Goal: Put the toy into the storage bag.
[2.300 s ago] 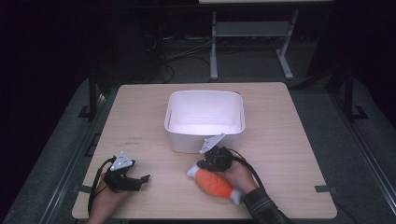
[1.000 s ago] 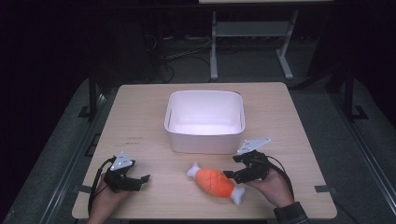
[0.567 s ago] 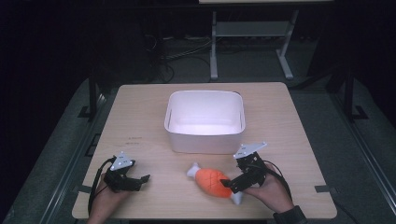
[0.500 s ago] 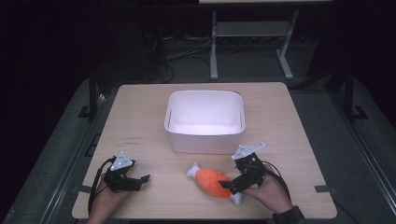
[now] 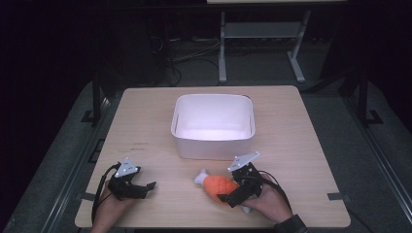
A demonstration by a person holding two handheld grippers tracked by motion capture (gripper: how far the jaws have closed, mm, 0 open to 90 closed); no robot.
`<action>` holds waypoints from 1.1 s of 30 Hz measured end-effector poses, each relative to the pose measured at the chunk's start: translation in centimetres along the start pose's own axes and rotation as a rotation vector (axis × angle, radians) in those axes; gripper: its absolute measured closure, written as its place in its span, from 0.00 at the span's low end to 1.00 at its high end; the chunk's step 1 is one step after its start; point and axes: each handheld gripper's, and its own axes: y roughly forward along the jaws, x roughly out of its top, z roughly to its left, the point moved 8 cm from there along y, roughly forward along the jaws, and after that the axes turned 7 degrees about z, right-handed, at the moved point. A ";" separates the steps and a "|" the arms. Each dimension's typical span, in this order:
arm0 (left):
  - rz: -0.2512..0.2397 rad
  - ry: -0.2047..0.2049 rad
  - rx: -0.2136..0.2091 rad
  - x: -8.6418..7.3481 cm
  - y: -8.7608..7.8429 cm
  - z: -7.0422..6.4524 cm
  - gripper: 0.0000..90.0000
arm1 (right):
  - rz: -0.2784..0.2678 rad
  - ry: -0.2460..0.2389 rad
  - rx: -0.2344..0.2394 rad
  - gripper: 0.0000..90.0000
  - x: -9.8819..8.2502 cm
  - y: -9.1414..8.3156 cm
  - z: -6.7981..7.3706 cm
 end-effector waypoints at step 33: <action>0.000 0.000 0.000 0.0 0.0 0.0 0.15 | 0.094 -0.072 -0.028 0.17 -0.5 2.6 0.8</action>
